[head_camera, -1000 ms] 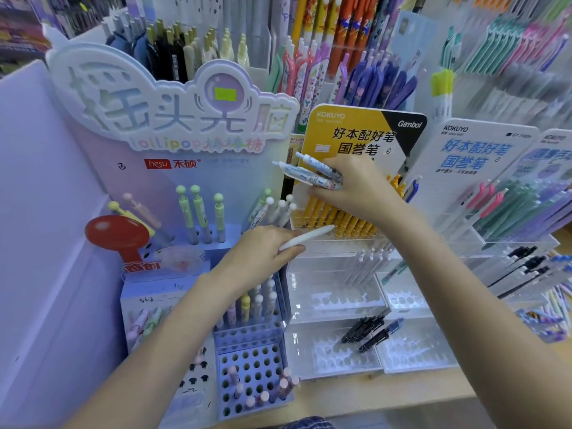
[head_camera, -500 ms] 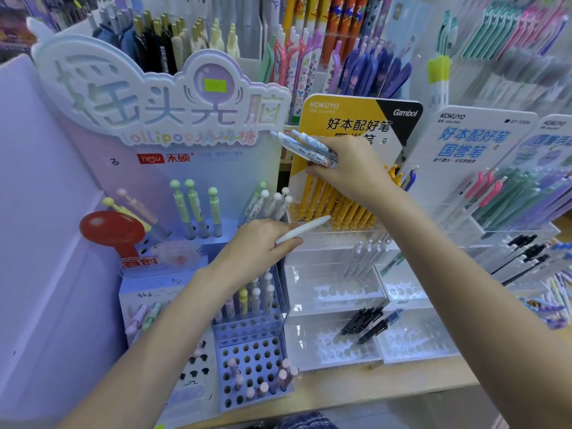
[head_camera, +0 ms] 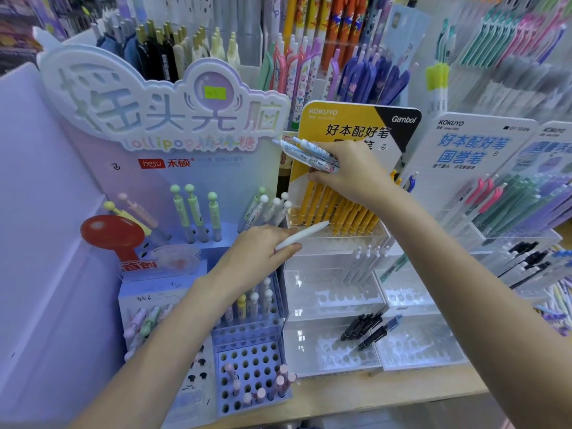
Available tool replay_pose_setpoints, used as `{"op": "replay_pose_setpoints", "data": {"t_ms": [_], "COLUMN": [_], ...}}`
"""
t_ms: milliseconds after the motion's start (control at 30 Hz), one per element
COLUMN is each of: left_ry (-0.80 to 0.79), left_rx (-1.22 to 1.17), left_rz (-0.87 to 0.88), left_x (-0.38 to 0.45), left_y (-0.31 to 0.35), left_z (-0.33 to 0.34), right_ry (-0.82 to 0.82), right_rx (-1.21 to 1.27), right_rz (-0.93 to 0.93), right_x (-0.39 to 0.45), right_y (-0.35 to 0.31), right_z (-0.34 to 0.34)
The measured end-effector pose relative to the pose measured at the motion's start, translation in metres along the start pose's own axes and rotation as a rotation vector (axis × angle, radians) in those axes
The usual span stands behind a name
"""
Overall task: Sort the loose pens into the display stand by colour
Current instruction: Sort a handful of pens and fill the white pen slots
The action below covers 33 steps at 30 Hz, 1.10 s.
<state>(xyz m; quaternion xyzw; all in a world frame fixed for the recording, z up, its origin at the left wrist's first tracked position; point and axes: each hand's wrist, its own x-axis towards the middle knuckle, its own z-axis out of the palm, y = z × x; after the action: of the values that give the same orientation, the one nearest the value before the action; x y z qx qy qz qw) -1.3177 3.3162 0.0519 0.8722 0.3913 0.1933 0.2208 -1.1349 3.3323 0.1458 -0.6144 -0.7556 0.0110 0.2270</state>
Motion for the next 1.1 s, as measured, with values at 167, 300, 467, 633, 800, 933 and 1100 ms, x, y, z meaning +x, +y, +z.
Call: {"op": "replay_pose_setpoints", "data": {"t_ms": [167,300,467,633,800,933,1100], "left_ry": [0.003,0.008,0.004,0.056,0.097,0.141,0.088], "left_rx": [-0.004,-0.011,-0.075,-0.080,-0.219,-0.850,-0.904], "left_rz": [-0.008,-0.013,-0.032,0.013,0.053,-0.185,-0.158], "left_x": [0.000,0.000,-0.002,-0.001,0.000,-0.004,0.007], "left_y": [0.001,0.001,0.003,0.015,0.031,0.029,0.046], "left_z": [0.000,0.000,-0.001,-0.002,0.000,-0.006,0.002], "right_ry": [-0.051,-0.044,0.224,0.015,0.005,0.082,-0.043], "right_rx": [-0.050,-0.138,0.177,0.340,0.710,0.783,0.636], "right_rz": [0.020,0.005,0.083,0.202,0.416,0.613,0.529], "right_x": [0.007,0.007,-0.020,-0.068,-0.100,-0.131,-0.145], "right_y": [0.004,-0.001,-0.003,-0.009,0.007,0.032,0.030], "right_z": [-0.001,0.007,-0.001,-0.012,-0.013,-0.019,-0.010]}}
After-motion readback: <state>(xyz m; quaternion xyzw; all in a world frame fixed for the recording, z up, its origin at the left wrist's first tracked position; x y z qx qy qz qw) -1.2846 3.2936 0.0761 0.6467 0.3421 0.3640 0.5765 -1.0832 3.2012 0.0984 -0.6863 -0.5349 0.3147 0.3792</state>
